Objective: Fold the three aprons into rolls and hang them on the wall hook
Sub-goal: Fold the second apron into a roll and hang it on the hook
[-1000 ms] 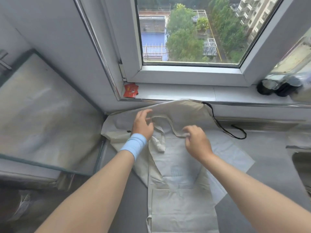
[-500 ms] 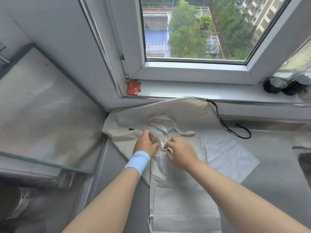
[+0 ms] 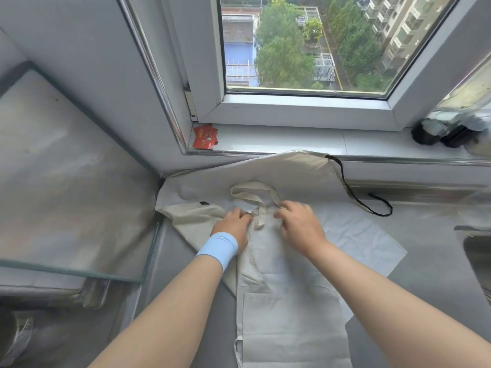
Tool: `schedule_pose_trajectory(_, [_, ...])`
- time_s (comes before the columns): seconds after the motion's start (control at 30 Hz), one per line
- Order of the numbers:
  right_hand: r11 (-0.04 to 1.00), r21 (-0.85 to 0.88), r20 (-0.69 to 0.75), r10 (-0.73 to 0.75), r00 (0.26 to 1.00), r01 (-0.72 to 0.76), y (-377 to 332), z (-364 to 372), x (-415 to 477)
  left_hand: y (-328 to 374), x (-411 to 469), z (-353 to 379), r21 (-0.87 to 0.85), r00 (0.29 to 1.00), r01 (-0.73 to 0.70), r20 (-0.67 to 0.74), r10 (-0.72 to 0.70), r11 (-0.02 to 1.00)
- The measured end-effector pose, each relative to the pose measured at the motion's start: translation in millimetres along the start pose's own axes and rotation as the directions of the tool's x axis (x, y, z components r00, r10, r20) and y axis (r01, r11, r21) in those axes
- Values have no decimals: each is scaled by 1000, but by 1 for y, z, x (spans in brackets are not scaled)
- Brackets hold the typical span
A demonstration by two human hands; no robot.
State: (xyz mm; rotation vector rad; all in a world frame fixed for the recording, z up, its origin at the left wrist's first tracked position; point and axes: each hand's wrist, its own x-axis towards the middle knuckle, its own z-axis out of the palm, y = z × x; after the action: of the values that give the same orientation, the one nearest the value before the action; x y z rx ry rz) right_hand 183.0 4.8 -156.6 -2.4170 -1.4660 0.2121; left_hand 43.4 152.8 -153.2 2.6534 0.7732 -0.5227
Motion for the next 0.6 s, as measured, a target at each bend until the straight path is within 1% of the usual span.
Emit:
schedule_pose_trajectory(0.07, [998,-57,112,42,993,-36,14,-8,-12,4,1,0,18,999,29,16,-30,999])
schedule_pose_trajectory(0.13, [997,-37,269,70,961,-62,23,-9,-27,8,-2,0,5,998,51,26,-51,999])
schedule_pose_trajectory(0.17, [997,-11,296,72,952,-72,26,-8,-35,9,-6,0,-9,998,53,14,-53,999])
schedule_pose_trajectory(0.2, [997,17,262,72,962,-79,26,-8,-42,11,-10,1,-37,998,54,-18,-54,998])
schedule_pose_trajectory(0.3, [992,77,40,99,994,-102,19,-13,-64,15,-34,10,-201,979,63,-180,-100,978])
schedule_pose_trajectory(0.33, [992,70,-4,106,994,-105,16,-15,-73,15,-44,14,-246,969,69,-213,-123,967])
schedule_pose_trajectory(0.37, [992,53,-9,116,993,-115,14,-17,-82,14,-53,19,-276,965,82,-218,-146,958])
schedule_pose_trajectory(0.43, [990,22,40,137,990,-138,11,-17,-102,11,-73,30,-310,962,133,-186,-198,941])
schedule_pose_trajectory(0.53, [988,13,124,150,981,-153,8,-19,-129,9,-105,43,-360,945,257,-101,-311,897])
schedule_pose_trajectory(0.6, [988,7,148,150,978,-152,-1,-20,-146,12,-129,49,-357,923,348,-31,-383,867])
